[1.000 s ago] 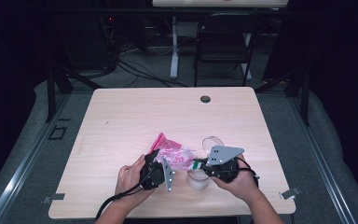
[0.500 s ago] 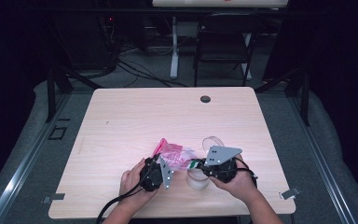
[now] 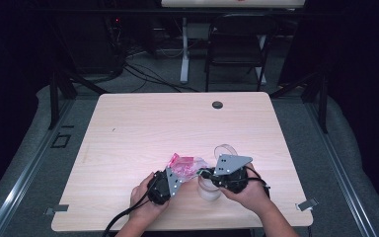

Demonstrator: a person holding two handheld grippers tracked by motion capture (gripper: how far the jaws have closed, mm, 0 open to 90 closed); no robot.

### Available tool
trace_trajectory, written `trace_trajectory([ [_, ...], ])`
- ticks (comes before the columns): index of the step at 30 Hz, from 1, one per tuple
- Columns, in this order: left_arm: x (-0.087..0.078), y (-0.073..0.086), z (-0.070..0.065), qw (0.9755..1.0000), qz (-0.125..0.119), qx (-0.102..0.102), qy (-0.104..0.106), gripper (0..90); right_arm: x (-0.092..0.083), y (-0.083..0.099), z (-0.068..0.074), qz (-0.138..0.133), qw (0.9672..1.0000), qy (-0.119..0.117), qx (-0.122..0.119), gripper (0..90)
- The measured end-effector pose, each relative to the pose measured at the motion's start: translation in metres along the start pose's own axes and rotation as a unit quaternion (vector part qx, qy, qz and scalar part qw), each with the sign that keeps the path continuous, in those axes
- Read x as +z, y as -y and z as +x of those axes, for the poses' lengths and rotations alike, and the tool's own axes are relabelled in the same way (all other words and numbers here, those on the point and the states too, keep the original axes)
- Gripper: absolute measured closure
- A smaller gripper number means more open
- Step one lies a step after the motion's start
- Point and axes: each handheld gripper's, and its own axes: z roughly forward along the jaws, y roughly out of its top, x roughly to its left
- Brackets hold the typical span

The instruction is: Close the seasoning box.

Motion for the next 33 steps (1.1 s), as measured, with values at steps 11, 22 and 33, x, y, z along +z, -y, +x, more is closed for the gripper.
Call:
trace_trajectory([
  [11,0.006,0.008,0.002,0.9987,0.001,-0.036,0.034,68.7,0.004,-0.003,0.001,-0.001,1.0000,0.007,-0.001,81.0],
  [22,0.008,0.011,0.004,0.9968,-0.003,-0.062,0.051,69.0,-0.001,-0.005,-0.003,-0.036,0.9989,0.012,0.028,61.8],
  [33,0.009,0.016,0.012,0.9938,-0.004,-0.089,0.066,69.5,-0.014,-0.008,-0.007,-0.067,0.9958,0.020,0.059,51.2],
])
